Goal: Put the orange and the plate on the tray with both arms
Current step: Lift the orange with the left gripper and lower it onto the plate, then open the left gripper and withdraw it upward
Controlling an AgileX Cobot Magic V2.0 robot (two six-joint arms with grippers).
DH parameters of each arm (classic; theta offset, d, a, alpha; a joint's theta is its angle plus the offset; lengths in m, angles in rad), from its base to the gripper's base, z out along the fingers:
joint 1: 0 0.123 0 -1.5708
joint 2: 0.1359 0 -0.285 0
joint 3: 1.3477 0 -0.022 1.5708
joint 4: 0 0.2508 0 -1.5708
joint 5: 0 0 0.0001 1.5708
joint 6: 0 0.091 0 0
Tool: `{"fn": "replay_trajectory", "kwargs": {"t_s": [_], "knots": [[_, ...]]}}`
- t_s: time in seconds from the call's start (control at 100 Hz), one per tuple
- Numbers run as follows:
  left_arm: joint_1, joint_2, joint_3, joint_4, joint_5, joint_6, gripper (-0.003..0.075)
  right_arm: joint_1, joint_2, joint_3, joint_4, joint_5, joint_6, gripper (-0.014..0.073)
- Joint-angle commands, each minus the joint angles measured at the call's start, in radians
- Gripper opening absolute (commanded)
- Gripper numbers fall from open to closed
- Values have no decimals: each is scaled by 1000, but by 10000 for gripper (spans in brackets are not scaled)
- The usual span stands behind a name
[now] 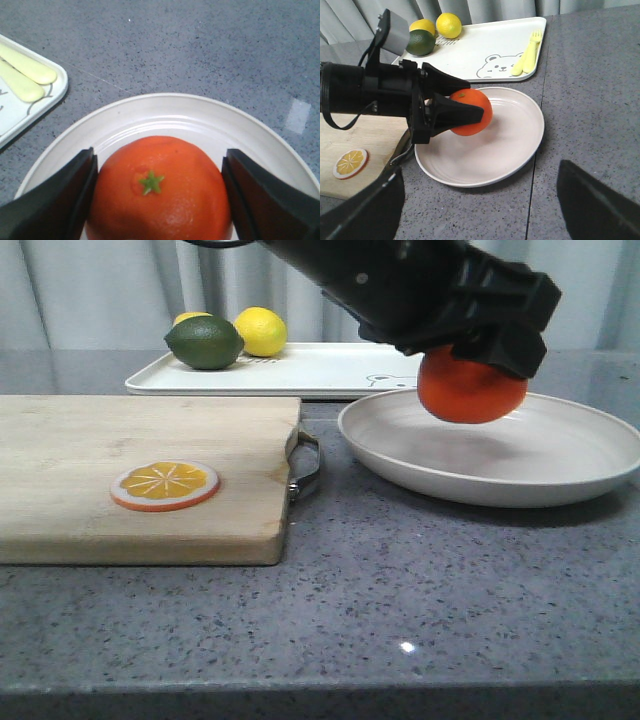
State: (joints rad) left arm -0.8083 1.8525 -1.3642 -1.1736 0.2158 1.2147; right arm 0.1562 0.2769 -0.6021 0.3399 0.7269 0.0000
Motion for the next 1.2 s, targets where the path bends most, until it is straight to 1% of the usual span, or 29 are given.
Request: {"fn": "replay_trajectory", "kwargs": {"t_s": [0.0,0.15,0.22,0.29,0.39,0.42,0.47,0.51,0.75,0.86,1.0,1.19], "knots": [[-9,-38,-37,-24,-8,0,191,1,18,-33,17,-64,0,615],[-9,-20,-37,-24,18,0,197,1,18,-33,17,-64,0,615],[-9,-18,-37,-24,21,0,234,1,18,-33,17,-64,0,615],[-9,-18,-37,-24,21,0,318,1,18,-33,17,-64,0,615],[-9,-18,-37,-24,21,0,496,1,18,-33,17,-64,0,615],[-9,-18,-37,-24,21,0,536,1,18,-33,17,-64,0,615],[-9,-18,-37,-24,21,0,588,1,18,-33,16,-64,0,615],[-9,-18,-37,-24,21,0,610,1,18,-33,16,-64,0,615],[-7,-80,-33,-22,7,-2,611,1,18,-33,16,-64,0,615],[-7,-150,0,-24,-49,-2,611,1,18,-33,15,-63,0,615],[-2,-278,106,-18,-154,0,611,1,18,-33,9,-55,0,615],[43,-487,306,-16,-224,0,611,1,18,-33,7,-53,0,615]]}}
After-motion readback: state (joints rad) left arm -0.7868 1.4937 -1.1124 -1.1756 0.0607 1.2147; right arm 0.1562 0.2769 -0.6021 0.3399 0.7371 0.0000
